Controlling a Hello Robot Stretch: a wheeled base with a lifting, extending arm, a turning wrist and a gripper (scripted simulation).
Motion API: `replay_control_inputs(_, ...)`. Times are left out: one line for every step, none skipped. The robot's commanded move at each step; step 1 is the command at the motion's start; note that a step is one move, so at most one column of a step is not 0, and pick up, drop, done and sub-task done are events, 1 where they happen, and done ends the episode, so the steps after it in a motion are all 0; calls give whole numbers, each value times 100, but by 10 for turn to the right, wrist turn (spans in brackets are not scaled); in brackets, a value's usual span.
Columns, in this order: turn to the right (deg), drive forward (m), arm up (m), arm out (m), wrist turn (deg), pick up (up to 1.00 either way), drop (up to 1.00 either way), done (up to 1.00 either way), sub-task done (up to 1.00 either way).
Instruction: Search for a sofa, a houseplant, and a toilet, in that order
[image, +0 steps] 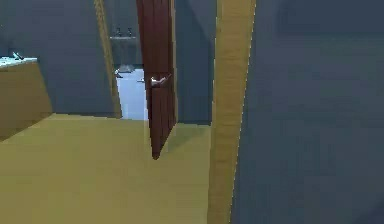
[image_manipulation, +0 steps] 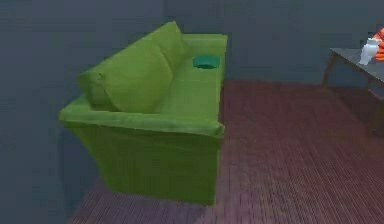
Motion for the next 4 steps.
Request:
replay_control_inputs(-450, 0, 0, 0, 0, 0, 0, 0, 0)
replay_control_inputs(-120, 0, 0, 0, 0, 0, 0, 0, 0)
replay_control_inputs(0, 80, 0, 0, 0, 0, 0, 0, 0)
replay_control_inputs(420, 0, 0, 0, 0, 0, 0, 0, 0)
